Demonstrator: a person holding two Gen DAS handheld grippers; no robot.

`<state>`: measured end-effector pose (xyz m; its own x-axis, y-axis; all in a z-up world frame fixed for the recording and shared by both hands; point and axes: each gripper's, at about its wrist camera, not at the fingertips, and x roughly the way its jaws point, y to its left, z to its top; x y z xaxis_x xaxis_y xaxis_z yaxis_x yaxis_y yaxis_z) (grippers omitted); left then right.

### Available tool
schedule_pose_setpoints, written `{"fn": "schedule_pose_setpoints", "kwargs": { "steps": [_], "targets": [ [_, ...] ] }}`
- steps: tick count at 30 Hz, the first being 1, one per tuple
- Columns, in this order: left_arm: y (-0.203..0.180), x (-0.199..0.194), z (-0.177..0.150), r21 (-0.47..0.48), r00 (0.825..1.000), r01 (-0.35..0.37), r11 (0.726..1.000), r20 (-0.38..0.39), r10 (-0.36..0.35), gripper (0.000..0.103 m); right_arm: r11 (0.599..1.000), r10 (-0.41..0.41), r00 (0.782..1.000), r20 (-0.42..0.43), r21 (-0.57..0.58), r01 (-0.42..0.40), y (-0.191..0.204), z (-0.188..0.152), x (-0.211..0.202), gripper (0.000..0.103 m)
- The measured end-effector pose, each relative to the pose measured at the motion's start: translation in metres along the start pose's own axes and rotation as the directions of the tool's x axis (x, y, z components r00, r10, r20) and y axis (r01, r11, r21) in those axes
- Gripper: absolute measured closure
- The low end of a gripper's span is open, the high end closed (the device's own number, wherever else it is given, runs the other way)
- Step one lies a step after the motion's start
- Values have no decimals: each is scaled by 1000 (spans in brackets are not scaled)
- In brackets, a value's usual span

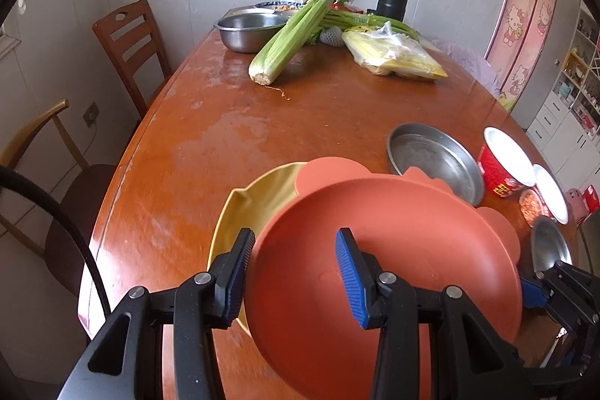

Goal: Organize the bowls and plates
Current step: 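Carry the orange plate over the yellow plate and lower it on top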

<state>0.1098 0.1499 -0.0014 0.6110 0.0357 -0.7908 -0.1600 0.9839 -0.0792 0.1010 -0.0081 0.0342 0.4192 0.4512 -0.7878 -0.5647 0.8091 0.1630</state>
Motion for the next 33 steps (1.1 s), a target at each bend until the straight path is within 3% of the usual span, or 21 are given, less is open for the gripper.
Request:
{"fn": "schedule_pose_setpoints", "kwargs": {
  "steps": [15, 27, 33],
  "targets": [
    [15, 37, 29, 26, 998, -59, 998, -24, 59, 59, 997, -3, 999, -49, 81, 7, 8, 16, 37, 53],
    [23, 60, 39, 44, 998, -38, 998, -51, 40, 58, 989, 29, 994, -101, 146, -14, 13, 19, 54, 50],
    [23, 70, 36, 54, 997, -44, 998, -60, 47, 58, 983, 49, 995, -86, 178, -33, 11, 19, 53, 50]
  ]
}}
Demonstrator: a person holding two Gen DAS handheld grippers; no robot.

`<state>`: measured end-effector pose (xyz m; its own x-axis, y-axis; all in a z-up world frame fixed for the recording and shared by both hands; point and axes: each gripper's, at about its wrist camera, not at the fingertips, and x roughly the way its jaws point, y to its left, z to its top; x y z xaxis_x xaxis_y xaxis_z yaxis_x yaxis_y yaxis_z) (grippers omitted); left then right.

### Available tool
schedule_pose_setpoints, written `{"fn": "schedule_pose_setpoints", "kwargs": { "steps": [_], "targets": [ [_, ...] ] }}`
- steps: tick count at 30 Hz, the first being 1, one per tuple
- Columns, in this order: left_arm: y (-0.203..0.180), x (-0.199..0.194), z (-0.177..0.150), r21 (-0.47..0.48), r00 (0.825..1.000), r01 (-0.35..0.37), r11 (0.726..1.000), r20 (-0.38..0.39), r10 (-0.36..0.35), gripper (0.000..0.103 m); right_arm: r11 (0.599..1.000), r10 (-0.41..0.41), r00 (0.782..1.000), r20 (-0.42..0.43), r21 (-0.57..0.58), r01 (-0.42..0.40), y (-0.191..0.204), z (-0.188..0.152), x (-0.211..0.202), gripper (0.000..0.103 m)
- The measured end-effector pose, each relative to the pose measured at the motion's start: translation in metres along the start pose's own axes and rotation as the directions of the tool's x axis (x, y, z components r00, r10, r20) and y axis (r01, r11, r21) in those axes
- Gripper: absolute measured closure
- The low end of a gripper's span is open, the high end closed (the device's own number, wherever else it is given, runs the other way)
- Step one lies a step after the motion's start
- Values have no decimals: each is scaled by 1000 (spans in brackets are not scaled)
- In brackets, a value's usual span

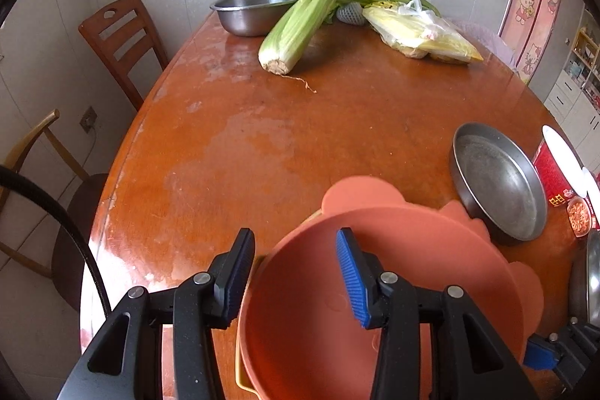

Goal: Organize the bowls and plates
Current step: 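Carry the orange plate over the yellow plate and lower it on top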

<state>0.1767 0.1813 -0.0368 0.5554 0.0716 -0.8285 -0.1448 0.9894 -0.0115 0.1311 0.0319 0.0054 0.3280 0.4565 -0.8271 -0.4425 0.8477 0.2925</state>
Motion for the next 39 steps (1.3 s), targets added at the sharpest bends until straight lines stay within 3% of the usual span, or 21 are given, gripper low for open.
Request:
{"fn": "schedule_pose_setpoints", "kwargs": {
  "steps": [8, 25, 33, 39],
  "targets": [
    [2, 0, -1, 8, 1000, 7, 1000, 9, -7, 58, 999, 34, 999, -13, 14, -33, -2, -5, -2, 50],
    [17, -15, -14, -35, 1000, -8, 999, 25, 9, 58, 993, 55, 998, 9, -105, -54, 16, -27, -22, 50],
    [13, -25, -23, -33, 1000, 4, 999, 27, -3, 58, 984, 83, 996, -39, -153, -88, 28, -31, -12, 50],
    [14, -37, -26, -44, 999, 12, 999, 51, -9, 58, 986, 83, 997, 5, -146, -81, 23, -30, -22, 50]
  ]
}}
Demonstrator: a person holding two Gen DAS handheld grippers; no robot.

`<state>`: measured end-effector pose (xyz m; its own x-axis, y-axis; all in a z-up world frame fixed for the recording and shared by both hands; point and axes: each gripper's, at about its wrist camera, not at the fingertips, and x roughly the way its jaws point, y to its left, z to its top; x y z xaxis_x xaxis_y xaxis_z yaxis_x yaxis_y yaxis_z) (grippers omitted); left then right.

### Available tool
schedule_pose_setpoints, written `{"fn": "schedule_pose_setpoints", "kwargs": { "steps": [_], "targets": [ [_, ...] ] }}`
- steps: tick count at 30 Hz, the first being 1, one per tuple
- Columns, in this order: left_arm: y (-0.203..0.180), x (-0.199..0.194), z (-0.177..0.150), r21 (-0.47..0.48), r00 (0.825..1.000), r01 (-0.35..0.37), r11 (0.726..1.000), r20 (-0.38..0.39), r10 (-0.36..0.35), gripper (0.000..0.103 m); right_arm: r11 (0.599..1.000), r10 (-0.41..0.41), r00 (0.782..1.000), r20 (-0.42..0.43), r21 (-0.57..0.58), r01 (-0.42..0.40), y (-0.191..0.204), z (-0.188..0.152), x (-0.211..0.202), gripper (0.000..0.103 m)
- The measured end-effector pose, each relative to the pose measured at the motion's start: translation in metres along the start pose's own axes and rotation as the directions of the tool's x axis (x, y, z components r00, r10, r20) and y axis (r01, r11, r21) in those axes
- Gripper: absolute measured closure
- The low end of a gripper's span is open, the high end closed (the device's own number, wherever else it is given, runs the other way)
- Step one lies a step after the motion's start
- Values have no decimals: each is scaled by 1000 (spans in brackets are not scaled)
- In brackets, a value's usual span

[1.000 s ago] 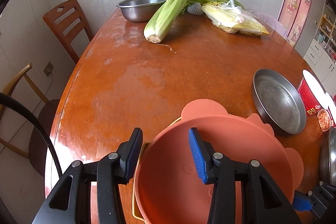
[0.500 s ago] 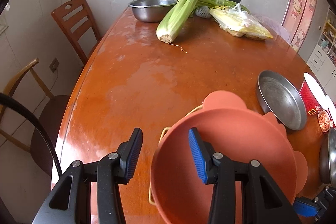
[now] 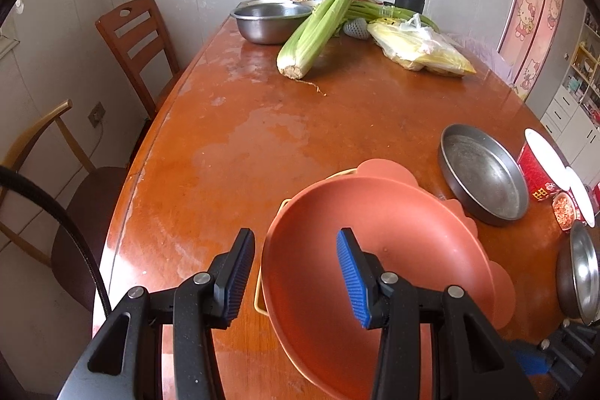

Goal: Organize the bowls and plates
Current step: 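Carry the orange plate over the yellow plate and lower it on top, then open the left gripper and withdraw it from the orange plate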

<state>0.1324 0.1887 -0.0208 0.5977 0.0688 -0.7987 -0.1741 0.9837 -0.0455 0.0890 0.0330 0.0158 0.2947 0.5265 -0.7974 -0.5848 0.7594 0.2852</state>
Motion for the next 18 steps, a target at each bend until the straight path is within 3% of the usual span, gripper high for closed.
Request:
{"fn": "schedule_pose_setpoints", "kwargs": {
  "steps": [18],
  "targets": [
    [-12, -38, -6, -19, 999, 12, 1000, 53, -11, 55, 999, -16, 994, 106, 38, 12, -23, 0, -41, 49]
  ]
}}
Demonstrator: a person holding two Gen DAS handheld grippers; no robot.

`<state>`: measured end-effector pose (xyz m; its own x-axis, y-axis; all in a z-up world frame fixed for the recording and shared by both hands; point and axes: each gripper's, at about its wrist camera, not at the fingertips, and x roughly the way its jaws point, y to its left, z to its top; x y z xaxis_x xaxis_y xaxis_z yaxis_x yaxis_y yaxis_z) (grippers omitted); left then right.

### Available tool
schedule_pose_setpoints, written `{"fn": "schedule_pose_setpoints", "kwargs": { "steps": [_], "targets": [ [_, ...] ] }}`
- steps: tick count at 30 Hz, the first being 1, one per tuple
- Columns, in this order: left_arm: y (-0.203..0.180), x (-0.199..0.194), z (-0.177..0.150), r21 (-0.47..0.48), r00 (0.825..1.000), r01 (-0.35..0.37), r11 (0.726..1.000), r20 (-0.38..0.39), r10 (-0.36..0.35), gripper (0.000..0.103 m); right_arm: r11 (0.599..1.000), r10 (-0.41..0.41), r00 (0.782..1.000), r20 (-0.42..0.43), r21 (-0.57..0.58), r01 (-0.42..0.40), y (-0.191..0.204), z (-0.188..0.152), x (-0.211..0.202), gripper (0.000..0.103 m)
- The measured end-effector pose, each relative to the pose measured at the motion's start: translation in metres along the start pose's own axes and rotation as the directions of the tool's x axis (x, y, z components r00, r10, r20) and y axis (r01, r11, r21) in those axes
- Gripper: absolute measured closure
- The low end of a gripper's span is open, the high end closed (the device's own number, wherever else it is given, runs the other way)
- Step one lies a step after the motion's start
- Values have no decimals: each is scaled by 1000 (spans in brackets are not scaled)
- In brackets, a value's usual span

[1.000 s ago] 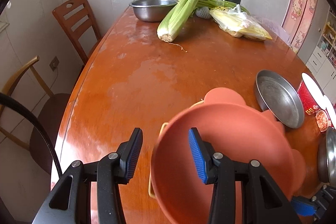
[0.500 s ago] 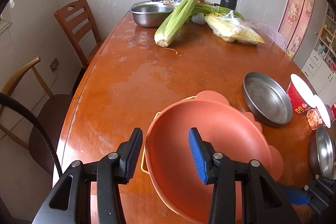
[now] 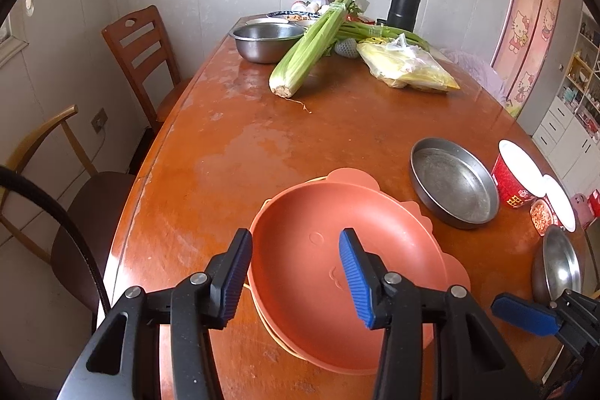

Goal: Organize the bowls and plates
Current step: 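Open the left gripper and withdraw it from the orange plate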

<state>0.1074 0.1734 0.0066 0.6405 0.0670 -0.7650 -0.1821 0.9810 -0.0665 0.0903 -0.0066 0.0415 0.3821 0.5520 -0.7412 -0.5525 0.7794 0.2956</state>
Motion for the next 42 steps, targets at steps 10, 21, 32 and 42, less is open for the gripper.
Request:
{"fn": "schedule_pose_setpoints", "kwargs": {
  "steps": [10, 21, 32, 42],
  "targets": [
    [-19, -30, 1, 21, 999, 15, 1000, 47, -16, 54, 999, -19, 997, 79, 35, 16, -20, 2, -34, 47],
    [-40, -56, 3, 49, 997, 2, 999, 81, -6, 50, 996, -14, 990, 142, 87, 2, -46, -1, -66, 45],
    [-60, -71, -1, 65, 996, 7, 998, 89, -13, 50, 988, -40, 978, 205, 157, 7, -79, -1, -95, 45],
    [-103, -55, 19, 149, 996, 48, 988, 72, -59, 49, 976, -53, 977, 207, 216, 7, -111, 1, -99, 44]
  ]
}}
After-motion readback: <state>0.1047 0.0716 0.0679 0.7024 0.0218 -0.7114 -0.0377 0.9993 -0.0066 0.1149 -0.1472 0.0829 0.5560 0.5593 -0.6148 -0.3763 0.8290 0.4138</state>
